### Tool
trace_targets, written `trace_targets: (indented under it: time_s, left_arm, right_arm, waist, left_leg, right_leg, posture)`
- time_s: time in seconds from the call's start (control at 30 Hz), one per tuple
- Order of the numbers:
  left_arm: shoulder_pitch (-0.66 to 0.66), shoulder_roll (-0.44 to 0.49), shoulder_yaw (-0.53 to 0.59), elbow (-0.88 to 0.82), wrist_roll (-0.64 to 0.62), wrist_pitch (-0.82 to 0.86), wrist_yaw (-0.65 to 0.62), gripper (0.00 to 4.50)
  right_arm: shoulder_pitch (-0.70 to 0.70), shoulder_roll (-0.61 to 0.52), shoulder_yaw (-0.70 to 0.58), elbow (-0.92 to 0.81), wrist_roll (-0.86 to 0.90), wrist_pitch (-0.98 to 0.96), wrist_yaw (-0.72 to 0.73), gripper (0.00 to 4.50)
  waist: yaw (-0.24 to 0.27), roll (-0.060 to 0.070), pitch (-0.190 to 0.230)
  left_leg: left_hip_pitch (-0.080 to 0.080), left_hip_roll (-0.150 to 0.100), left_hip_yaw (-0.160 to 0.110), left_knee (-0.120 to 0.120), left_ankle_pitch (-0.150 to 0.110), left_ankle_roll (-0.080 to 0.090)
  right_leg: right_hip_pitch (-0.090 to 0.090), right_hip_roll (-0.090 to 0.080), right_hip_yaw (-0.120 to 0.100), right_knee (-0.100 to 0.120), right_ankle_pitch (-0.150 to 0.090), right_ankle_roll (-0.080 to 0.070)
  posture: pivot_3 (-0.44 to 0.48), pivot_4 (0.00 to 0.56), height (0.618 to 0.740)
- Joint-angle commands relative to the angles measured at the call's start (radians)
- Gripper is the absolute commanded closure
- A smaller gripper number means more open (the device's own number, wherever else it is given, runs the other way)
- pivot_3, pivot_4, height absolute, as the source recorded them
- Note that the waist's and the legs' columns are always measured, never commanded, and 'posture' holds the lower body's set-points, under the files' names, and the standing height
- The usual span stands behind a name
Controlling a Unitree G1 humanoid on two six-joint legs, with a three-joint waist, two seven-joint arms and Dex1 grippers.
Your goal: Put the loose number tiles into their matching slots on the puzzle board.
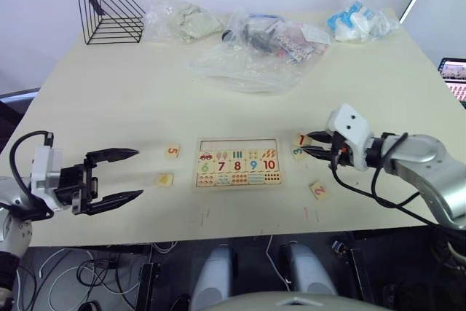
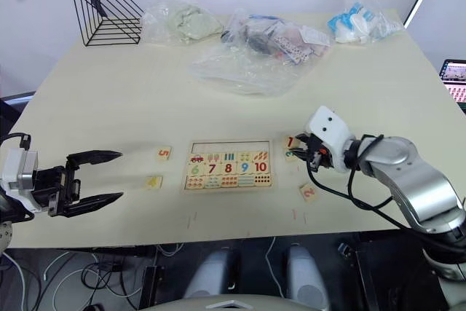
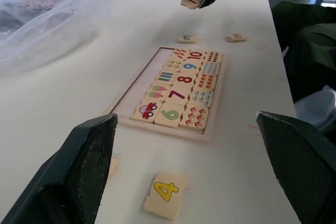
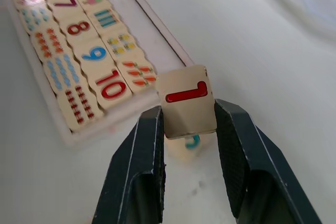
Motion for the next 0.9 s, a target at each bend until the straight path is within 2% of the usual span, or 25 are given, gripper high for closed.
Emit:
trace_targets:
  time_s: [0.03,0.2,0.43,0.9]
  left_arm:
    - [0.038,-0.024,0.098,-0.015,0.023,0.024,-0.018,0.00]
    - [0.099,-0.070,0.174,-0.071,0.063,0.049,0.030,0.00]
    - [0.151,-0.120,0.250,-0.191,0.110,0.140,0.133,0.00]
    - [0.175,-0.162,0.283,-0.296,0.183,0.232,0.215,0.00]
  right_arm:
    - [-0.114,0.014,0.057,0.039,-0.021,0.025,0.019,3.68]
    - [-0.291,0.095,0.155,0.143,-0.024,0.068,0.056,3.68]
    - [-0.532,0.262,0.281,0.360,-0.084,0.085,0.075,3.68]
    - [-0.746,0.534,0.429,0.684,-0.180,0.101,0.110,3.68]
  waist:
    - [-0.003,0.000,0.000]
    - [-0.005,0.000,0.000]
    - [-0.003,0.000,0.000]
    - [-0.005,0.000,0.000]
  left_leg:
    - [0.000,0.000,0.000,0.000,0.000,0.000]
    - [0.001,0.000,-0.002,0.000,0.000,0.000]
    - [0.000,0.000,-0.003,0.000,0.000,0.000]
    - [-0.001,-0.001,-0.003,-0.001,0.000,0.000]
  right_leg:
    - [0.000,0.000,0.000,0.000,0.000,0.000]
    - [-0.001,-0.001,0.001,0.001,0.000,0.000]
    - [-0.002,-0.001,0.000,0.001,0.000,-0.001]
    - [-0.004,-0.003,0.000,0.001,0.001,-0.001]
  posture:
    - [0.000,0.150,0.740]
    - [0.000,0.150,0.740]
    - [0.000,0.150,0.740]
    - [0.000,0.150,0.740]
